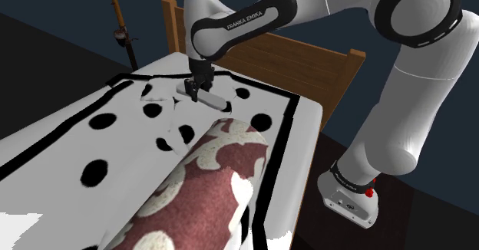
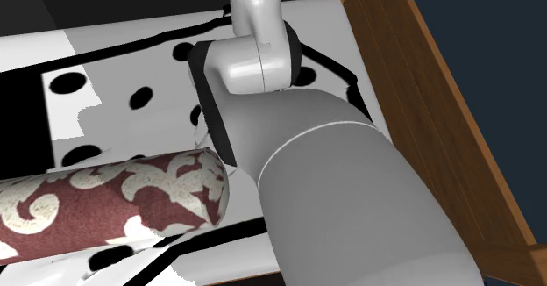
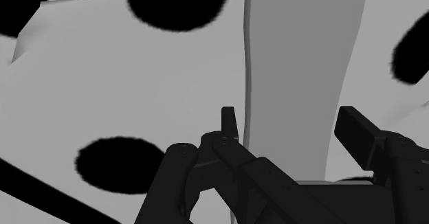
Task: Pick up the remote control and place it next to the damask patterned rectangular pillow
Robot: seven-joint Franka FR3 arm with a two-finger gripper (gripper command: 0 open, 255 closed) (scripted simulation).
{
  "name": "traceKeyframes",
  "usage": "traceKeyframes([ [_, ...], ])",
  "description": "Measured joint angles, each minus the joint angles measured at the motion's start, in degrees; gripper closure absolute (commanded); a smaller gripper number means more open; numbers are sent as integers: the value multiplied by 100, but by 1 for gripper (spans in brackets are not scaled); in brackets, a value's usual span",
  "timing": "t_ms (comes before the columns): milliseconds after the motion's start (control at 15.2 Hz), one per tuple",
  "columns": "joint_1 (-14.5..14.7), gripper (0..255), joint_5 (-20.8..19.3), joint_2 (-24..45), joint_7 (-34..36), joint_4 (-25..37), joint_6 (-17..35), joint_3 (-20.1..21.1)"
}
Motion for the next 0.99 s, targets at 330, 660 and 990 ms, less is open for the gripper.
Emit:
traceKeyframes([
  [330, 0, 255, 22, -137, -4, 218, -353, 8],
  [660, -3, 255, 42, -269, -9, 429, -695, 13],
  [990, -8, 255, 60, -382, -17, 687, -1065, 16],
])
